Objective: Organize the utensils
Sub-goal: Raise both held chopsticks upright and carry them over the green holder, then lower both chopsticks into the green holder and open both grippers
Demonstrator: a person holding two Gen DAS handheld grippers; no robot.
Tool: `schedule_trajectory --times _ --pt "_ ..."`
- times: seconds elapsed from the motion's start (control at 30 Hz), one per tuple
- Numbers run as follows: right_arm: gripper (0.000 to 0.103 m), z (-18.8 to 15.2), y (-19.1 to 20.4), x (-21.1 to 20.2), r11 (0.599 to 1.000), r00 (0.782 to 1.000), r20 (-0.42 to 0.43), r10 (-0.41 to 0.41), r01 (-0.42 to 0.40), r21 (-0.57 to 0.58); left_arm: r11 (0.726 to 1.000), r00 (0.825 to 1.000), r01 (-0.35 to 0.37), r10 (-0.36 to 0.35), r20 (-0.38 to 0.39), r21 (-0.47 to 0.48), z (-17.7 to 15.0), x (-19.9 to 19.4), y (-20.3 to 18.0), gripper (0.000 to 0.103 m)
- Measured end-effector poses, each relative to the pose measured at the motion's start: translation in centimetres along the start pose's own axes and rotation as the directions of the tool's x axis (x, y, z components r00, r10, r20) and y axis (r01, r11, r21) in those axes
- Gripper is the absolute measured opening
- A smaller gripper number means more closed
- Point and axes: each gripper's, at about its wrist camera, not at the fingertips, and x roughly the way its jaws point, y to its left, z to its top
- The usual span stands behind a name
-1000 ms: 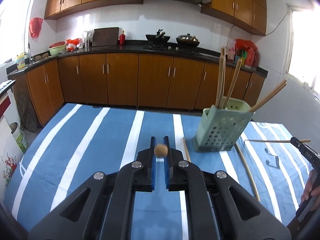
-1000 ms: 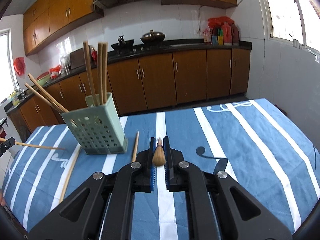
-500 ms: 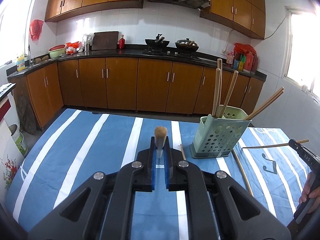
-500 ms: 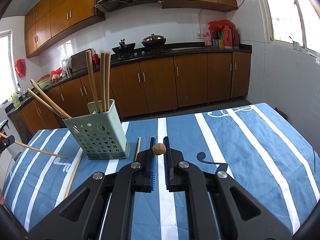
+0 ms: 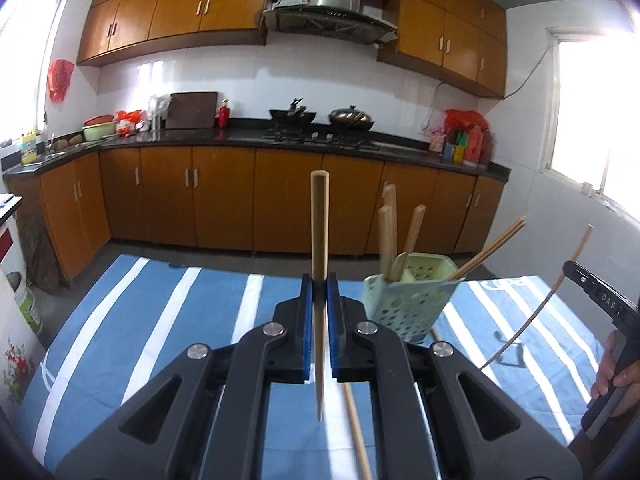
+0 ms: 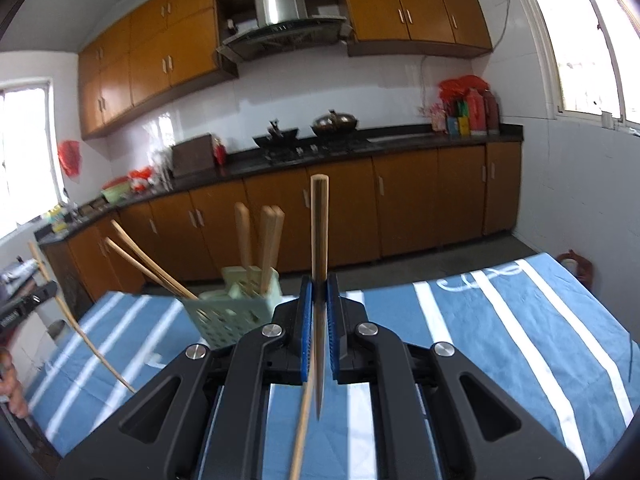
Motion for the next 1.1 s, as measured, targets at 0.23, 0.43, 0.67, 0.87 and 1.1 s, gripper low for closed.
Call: schedule_trajectory --times 0.23,0.43,0.67,0.87,1.1 --pt "0.008 3.5 1.4 -2.0 0.99 0.986 0.114 0.121 -0.128 0.055 0.996 0.992 0.088 -0.087 0.086 -0.011 2.8 -1.4 -2.5 0.008" --pt "0.008 5.9 3.4 -1.9 0.988 0.962 0.239 0.134 -0.147 0.039 0.991 0.968 0.132 -0.124 0.218 -0.022 6.0 -1.5 -5.5 0.008" --pt "0.008 7.2 4.5 0.5 0.993 0.948 0.304 0.096 -0.11 0.03 0.991 0.951 0.112 -0.085 0.296 -0.076 8.6 0.9 -6.9 0.008" --pt "0.008 6.7 5.4 3.4 0.997 0.953 0.295 0.072 -0.074 -0.005 0.994 0.947 0.07 -0.038 0.318 -0.087 8.8 3.8 -7.2 0.008" --pt "0.008 5.1 5.4 6.1 0.999 0.969 0.241 0.05 -0.051 -0.002 0.993 0.953 0.062 -0.03 0.301 -0.098 7.6 6.8 -7.4 0.008"
